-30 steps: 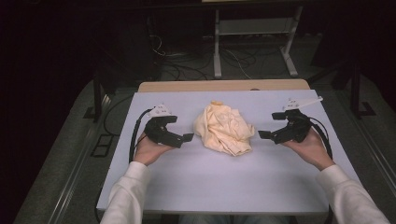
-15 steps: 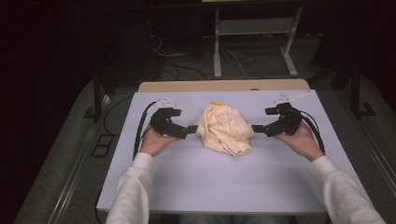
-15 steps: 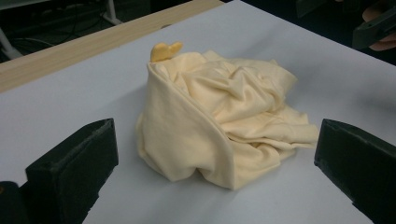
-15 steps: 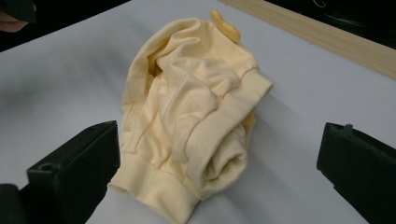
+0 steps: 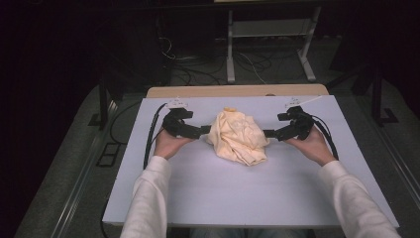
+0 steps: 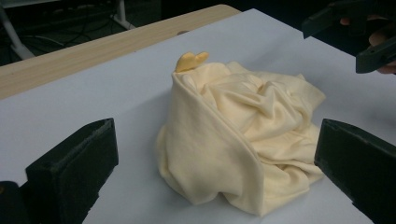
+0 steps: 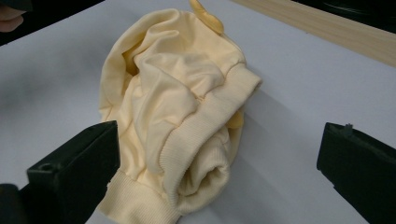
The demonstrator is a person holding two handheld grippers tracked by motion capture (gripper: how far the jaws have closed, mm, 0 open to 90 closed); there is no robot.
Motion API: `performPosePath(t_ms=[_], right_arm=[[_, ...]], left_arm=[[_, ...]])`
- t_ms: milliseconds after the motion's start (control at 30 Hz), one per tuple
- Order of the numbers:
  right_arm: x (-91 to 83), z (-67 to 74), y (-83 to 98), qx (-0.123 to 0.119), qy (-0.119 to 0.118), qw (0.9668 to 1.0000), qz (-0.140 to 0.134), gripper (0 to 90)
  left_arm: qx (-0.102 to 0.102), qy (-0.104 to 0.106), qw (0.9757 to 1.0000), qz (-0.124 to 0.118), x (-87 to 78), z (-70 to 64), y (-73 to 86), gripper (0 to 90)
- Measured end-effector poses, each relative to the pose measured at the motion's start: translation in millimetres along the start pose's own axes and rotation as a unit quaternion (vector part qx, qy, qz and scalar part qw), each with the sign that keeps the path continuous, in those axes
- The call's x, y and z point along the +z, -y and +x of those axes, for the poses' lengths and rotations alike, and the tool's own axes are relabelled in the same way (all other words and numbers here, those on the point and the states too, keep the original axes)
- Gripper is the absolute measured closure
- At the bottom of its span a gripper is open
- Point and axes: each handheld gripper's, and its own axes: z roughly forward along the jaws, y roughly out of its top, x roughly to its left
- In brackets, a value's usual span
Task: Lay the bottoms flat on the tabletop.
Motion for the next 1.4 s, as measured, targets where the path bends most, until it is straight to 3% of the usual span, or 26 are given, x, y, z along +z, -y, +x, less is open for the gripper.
performPosePath(t_ms=[333,700,833,900,1000,1133,1167,1267,1367,1400], right_arm=[[18.3,-11.3,7.2,0.015,-0.007,0.9999,0.004,0.0],[35.4,-10.4,18.8,0.023,-0.016,0.9993,0.027,0.0],[38.6,-10.8,24.5,0.028,-0.032,0.9984,0.037,6.5],[40.3,-12.1,28.7,0.031,-0.047,0.9973,0.047,15.3],[41.1,-13.9,30.4,0.037,-0.05,0.9965,0.055,21.3],[38.6,-15.2,31.5,0.047,-0.059,0.996,0.048,28.6],[36.4,-15.1,32.7,0.047,-0.066,0.9958,0.043,37.3],[36.1,-14.7,33.9,0.047,-0.076,0.9949,0.047,48.8],[34.2,-12.9,33.0,0.041,-0.083,0.9947,0.045,64.3],[34.2,-12.9,33.0,0.041,-0.083,0.9947,0.045,64.3]], left_arm=[[-0.017,0.012,0.9998,-0.003,26.3,4.9,6.9,0.0],[-0.035,0.018,0.9992,0.007,47.0,8.2,16.2,0.0],[-0.041,0.019,0.9989,0.013,52.1,9.7,18.8,0.0],[-0.048,0.022,0.9984,0.019,57.3,10.7,21.9,0.0],[-0.054,0.026,0.9977,0.031,61.5,10.9,25.3,0.0],[-0.056,0.026,0.9973,0.039,63.1,10.2,28.5,5.5],[-0.063,0.028,0.9969,0.038,62.9,10.9,30.1,7.8],[-0.066,0.029,0.9967,0.039,63.4,11.4,31.1,16.0],[-0.051,0.012,0.9978,0.041,63.6,9.4,30.9,30.9],[-0.051,0.012,0.9978,0.041,63.6,9.4,30.9,36.9]])
